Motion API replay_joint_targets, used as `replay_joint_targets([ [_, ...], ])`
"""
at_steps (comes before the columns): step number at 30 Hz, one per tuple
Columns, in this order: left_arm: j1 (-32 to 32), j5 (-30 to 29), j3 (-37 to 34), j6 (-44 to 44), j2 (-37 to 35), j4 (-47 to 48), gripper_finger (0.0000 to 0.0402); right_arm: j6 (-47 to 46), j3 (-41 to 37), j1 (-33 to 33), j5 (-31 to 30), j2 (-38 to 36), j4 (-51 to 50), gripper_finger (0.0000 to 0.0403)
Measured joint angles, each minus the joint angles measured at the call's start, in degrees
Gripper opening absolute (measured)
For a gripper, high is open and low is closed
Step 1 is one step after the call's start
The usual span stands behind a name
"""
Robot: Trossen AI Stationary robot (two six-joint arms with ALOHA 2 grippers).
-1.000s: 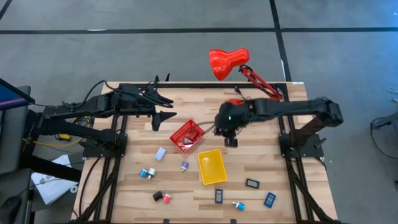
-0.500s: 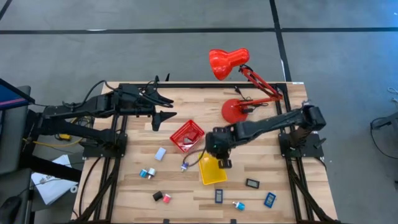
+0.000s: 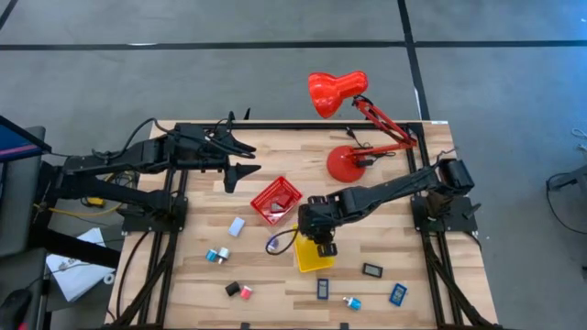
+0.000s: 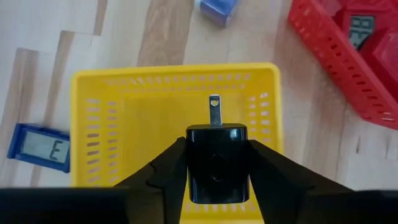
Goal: Pick & Place Office items
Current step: Put the top black charger adapter into the yellow basket, then put the violet charger adapter into the yellow basket
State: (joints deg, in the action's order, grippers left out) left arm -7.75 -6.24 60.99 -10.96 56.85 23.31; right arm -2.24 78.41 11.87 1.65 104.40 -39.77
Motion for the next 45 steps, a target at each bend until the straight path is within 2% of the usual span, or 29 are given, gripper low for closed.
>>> replay_joint_targets([
  [10, 0.0, 0.0, 0.0, 0.0, 0.0, -0.3, 0.0282, -2.2, 0.0, 0.1, 0.5, 0.0, 0.0, 0.0209],
  [18, 1.1, -0.4, 0.0, -6.0, 0.0, 0.4, 0.0282, -5.7, 4.0, -1.6, 1.3, -4.5, -4.2, 0.0218],
  [21, 3.8, -1.0, 0.0, -6.0, 0.0, 1.1, 0.0282, -7.0, 4.7, -2.2, -1.7, -8.2, -4.4, 0.0216],
  [25, 10.5, -7.6, 0.0, -8.8, 0.0, 2.8, 0.0282, -7.3, 4.7, -2.1, -9.2, -14.2, -5.2, 0.0216],
  [29, 18.2, -15.4, 0.0, -16.9, 1.7, 4.0, 0.0282, -7.0, 4.7, -2.1, -13.7, -19.3, -5.9, 0.0216],
  [33, 25.5, -20.4, 0.0, -25.6, 7.8, 4.3, 0.0282, -6.4, 4.7, -2.2, -17.4, -22.8, -9.1, 0.0216],
  [39, 31.8, -18.7, 0.0, -41.3, 20.9, 4.2, 0.0282, -4.7, 4.7, -2.2, -19.9, -25.6, -13.9, 0.0216],
  [45, 33.8, -15.1, 0.0, -57.3, 30.2, 4.1, 0.0282, -3.7, 4.7, -2.1, -19.9, -26.6, -16.2, 0.0216],
])
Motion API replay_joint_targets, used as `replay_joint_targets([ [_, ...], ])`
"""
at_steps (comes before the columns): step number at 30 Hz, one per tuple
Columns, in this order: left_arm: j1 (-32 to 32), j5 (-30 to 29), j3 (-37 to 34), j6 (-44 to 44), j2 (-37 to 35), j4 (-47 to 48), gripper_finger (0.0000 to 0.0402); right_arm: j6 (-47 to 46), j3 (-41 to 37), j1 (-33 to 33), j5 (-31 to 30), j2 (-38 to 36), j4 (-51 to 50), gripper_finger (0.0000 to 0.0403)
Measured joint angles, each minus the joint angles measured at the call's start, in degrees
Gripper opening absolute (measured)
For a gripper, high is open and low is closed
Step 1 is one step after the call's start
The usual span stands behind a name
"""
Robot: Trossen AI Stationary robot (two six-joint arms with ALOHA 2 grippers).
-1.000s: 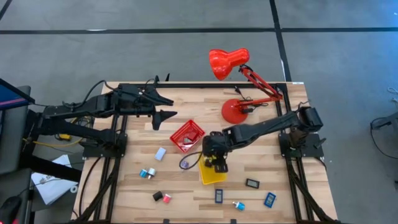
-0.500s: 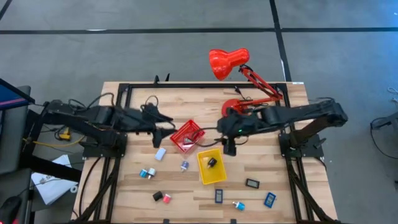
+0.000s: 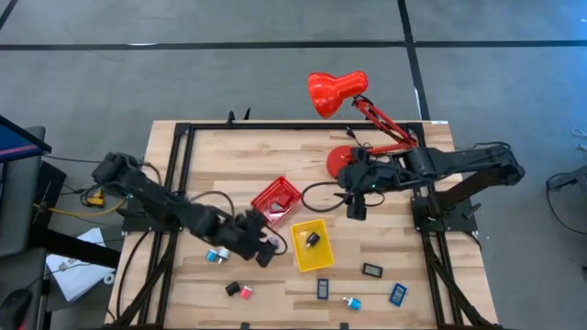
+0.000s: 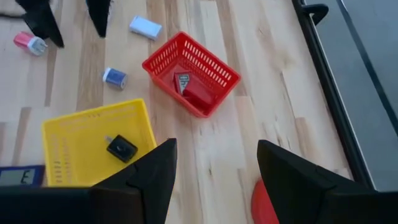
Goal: Pick & Place Office items
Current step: Put the violet charger adapter into the yellow basket
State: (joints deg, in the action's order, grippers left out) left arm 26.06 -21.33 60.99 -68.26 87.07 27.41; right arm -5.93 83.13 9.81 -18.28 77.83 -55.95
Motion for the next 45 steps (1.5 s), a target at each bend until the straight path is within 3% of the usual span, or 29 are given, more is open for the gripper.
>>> replay_joint_targets([
  [5, -0.8, 5.4, 0.0, -9.3, 4.6, 1.3, 0.0282, 1.9, 0.0, 0.3, 0.1, 0.1, -0.8, 0.0216],
  [10, -3.2, 6.8, 0.0, -14.1, 6.1, 4.7, 0.0282, 2.0, 0.0, 0.3, 0.2, 0.2, -0.9, 0.0216],
  [20, -6.8, 9.9, 0.0, -12.9, 7.3, 9.0, 0.0282, 2.0, 0.0, 0.1, 0.2, 0.2, -1.1, 0.0216],
  [27, -9.0, 15.7, 0.0, -12.6, 11.4, 7.6, 0.0282, 2.3, 0.0, -0.2, 0.2, 0.2, -1.1, 0.0216],
  [34, -8.9, 15.4, 0.0, -12.6, 12.1, 1.4, 0.0282, 2.9, 0.0, -0.2, 0.2, 0.2, -1.0, 0.0216],
  [45, -11.0, 15.2, 0.0, -10.0, 12.5, 1.1, 0.0282, 2.9, 0.0, -0.2, 0.2, 0.2, -1.0, 0.0216],
])
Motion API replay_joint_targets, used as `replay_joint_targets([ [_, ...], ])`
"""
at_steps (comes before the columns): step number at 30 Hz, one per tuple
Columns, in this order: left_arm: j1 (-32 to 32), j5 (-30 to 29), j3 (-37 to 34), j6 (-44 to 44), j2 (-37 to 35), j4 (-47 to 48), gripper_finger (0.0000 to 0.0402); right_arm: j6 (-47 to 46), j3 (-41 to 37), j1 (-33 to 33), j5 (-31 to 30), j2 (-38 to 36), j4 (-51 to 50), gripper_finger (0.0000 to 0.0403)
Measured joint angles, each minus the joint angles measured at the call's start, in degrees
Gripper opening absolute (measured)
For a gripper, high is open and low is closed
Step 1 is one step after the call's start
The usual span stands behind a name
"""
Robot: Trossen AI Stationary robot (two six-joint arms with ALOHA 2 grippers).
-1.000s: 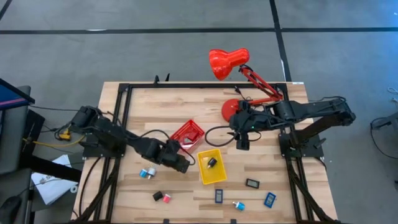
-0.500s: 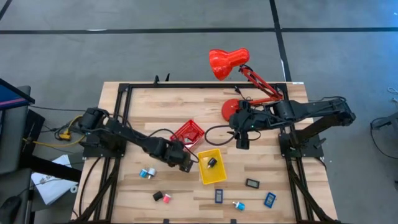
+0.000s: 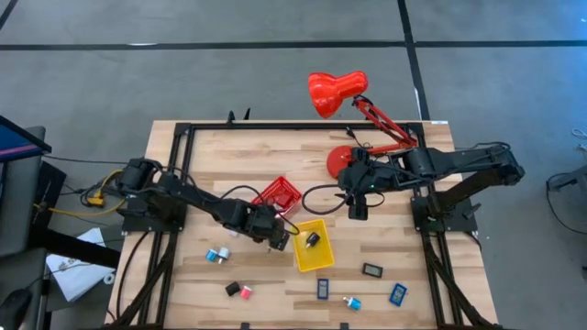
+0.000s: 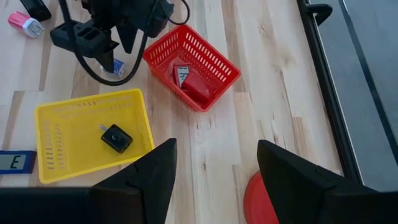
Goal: Pick & Place Office items
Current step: Put the violet charger adapter into the yellow basket
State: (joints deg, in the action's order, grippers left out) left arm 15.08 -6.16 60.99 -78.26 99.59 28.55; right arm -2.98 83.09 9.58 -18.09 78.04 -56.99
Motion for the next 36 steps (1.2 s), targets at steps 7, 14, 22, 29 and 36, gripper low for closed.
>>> replay_joint_targets([
  [7, 0.1, 3.0, 0.6, 0.1, 2.7, -1.9, 0.0282, 0.0, 0.0, 0.0, 0.0, 0.0, 0.0, 0.0216],
  [14, -0.1, 3.7, 3.0, 1.3, 5.9, -1.3, 0.0282, 0.0, 0.0, 0.0, 0.0, 0.0, -0.4, 0.0216],
  [22, -0.3, 5.3, 3.2, 1.4, 7.9, -0.3, 0.0255, 0.5, 0.0, 0.0, 0.0, 0.0, -1.2, 0.0216],
  [29, -0.3, 5.8, 3.0, 1.5, 7.3, 0.8, 0.0191, 1.7, 0.0, 0.0, 0.0, 0.0, -1.3, 0.0216],
  [36, -0.1, 7.2, 3.1, 1.5, 6.6, 0.9, 0.012, 2.1, 0.0, -1.0, 0.0, 0.0, -1.4, 0.0216],
])
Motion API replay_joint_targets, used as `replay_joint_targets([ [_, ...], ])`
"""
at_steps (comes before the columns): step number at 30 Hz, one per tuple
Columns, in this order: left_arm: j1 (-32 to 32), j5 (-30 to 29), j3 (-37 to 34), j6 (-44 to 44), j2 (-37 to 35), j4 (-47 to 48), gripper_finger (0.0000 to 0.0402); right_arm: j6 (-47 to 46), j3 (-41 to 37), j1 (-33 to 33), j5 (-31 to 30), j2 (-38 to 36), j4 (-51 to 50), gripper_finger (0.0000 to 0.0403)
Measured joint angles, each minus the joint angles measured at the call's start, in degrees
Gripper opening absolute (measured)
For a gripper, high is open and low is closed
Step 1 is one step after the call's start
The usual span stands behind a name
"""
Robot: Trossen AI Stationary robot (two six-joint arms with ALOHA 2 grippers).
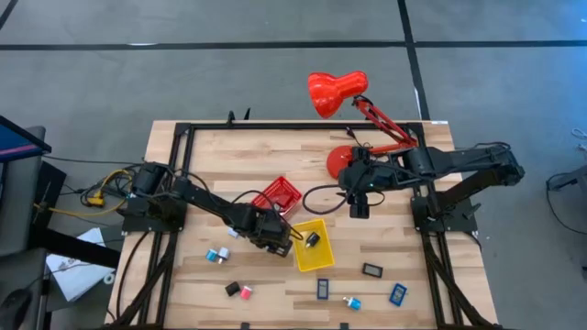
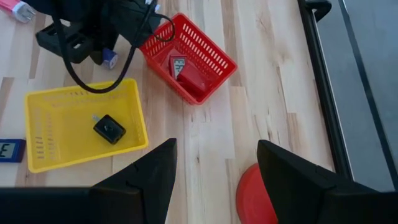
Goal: Pick & Place Office items
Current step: Put the violet charger adapter into the yellow basket
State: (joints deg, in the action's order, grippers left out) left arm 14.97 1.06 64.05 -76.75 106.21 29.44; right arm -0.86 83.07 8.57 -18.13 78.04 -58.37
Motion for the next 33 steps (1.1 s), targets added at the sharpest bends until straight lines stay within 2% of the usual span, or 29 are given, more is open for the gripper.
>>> replay_joint_targets([
  [4, 0.4, -0.5, -0.1, -0.1, -1.5, 0.5, 0.012, 0.4, 0.0, -0.9, 0.0, -0.2, -0.2, 0.0216],
  [7, 0.4, -1.8, 0.0, -0.2, -5.2, 0.4, 0.012, 0.9, 0.0, -1.7, 0.0, -0.2, -0.5, 0.0216],
  [15, 0.1, -11.7, 0.1, 0.2, -17.7, -2.4, 0.012, 1.4, 0.0, -3.9, 0.0, -0.2, -1.2, 0.0216],
  [18, -0.9, -12.7, 0.1, 1.9, -19.5, -5.5, 0.012, 1.5, 0.0, -4.4, 0.0, -0.2, -1.2, 0.0216],
  [22, -1.7, -12.5, 0.8, 5.4, -18.1, -11.0, 0.012, 1.5, 0.0, -4.6, 0.0, -0.2, -1.0, 0.0216],
  [33, -3.2, -6.6, 8.1, 12.3, -4.6, -11.8, 0.012, 1.5, 0.0, -4.6, 0.0, -0.2, -0.9, 0.0216],
])
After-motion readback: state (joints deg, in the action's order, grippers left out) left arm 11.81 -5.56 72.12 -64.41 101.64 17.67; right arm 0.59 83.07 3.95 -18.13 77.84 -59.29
